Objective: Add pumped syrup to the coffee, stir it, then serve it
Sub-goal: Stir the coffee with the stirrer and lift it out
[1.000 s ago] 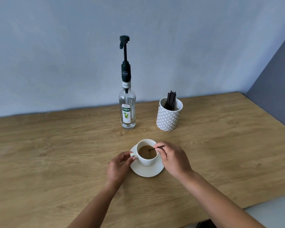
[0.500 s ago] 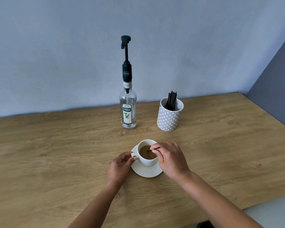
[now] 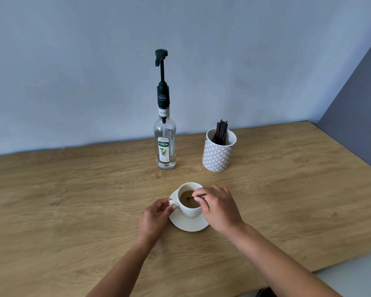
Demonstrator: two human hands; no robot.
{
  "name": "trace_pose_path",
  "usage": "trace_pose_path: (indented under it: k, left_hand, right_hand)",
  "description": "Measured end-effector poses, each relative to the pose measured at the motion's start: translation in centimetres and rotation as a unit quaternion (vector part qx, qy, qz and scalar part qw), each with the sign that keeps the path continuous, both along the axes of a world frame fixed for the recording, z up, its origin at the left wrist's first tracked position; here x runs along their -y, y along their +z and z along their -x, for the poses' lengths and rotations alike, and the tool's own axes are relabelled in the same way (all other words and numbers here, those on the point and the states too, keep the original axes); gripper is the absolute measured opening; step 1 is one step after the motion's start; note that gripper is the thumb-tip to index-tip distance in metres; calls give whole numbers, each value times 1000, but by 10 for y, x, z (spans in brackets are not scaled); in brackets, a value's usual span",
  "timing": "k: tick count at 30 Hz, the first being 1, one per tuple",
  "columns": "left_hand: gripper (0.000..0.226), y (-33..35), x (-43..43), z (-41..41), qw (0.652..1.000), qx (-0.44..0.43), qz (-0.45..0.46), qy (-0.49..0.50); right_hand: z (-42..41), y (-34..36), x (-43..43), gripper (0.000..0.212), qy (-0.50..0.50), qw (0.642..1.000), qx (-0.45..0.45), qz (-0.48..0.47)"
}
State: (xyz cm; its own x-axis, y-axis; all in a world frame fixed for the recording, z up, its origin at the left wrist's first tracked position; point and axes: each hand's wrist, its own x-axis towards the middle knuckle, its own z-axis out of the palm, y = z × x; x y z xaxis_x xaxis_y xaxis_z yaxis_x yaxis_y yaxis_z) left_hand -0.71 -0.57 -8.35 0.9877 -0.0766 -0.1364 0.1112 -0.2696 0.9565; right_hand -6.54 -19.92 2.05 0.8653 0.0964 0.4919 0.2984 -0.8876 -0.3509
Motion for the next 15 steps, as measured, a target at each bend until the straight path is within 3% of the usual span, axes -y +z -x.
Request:
trace_pose_path:
  k: [6,15]
  left_hand:
    - [38,1,1,0,1000,-7,12,5]
    - [20,1,-1,1,1000,-1,-11,1]
  right_hand:
    - [4,0,8,13,-10,999,12,35]
    - [6,-7,2,10,10,1000,2,-21]
